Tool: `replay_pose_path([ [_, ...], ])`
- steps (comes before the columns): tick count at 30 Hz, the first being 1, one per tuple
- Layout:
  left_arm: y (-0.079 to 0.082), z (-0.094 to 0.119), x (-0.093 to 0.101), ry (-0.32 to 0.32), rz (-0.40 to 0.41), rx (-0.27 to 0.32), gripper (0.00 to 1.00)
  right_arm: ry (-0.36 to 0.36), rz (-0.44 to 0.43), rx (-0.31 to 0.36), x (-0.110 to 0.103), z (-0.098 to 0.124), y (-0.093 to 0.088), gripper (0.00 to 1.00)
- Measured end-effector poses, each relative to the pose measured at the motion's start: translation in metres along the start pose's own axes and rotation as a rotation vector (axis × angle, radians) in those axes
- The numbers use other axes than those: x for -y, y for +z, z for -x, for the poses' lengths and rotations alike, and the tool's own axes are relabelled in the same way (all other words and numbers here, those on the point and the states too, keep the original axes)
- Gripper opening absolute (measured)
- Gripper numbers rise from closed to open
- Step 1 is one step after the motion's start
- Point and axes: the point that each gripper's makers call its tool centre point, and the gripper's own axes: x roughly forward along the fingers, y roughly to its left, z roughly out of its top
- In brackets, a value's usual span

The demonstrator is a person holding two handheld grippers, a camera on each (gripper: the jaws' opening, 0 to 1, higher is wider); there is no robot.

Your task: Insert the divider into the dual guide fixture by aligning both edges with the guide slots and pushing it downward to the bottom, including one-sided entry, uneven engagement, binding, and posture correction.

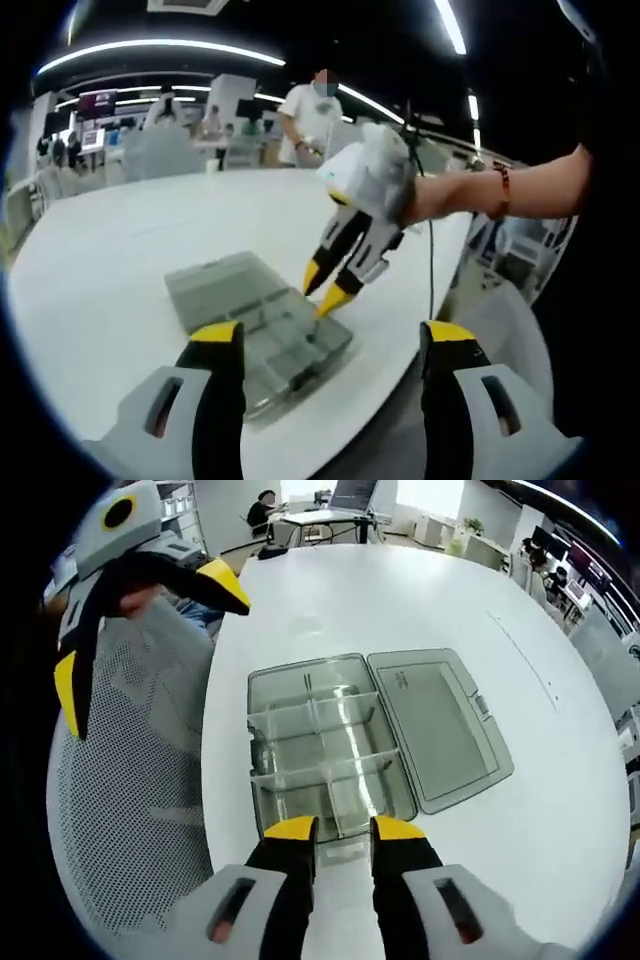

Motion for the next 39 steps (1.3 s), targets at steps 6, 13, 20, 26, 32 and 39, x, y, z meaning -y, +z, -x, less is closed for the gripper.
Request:
replay_pose_path([
  [6, 0.0, 0.0, 0.007, -0.017, -0.01, -0.002, 0.71, -0.019, -0.055, 0.049, -0.002, 0.007, 0.0, 0.23],
  [13, 0.002, -0.001, 0.009, -0.032, -0.02, -0.001, 0.71, -0.051, -0.106, 0.078, 0.001, 0.016, -0.002, 0.3],
  [20, 0.003, -0.003, 0.014, -0.061, -0.029, -0.004, 0.71, -0.094, -0.164, 0.118, 0.001, 0.023, -0.01, 0.38],
  [26, 0.002, -0.007, 0.024, -0.096, -0.037, -0.018, 0.71, -0.145, -0.217, 0.113, 0.001, 0.025, -0.03, 0.42],
  [32, 0.003, -0.011, 0.028, -0.109, -0.044, -0.023, 0.72, -0.15, -0.27, 0.083, -0.004, 0.021, -0.052, 0.4],
  [39, 0.002, -0.013, 0.03, -0.122, -0.04, -0.029, 0.71, -0.164, -0.358, 0.093, -0.008, 0.014, -0.066, 0.41],
])
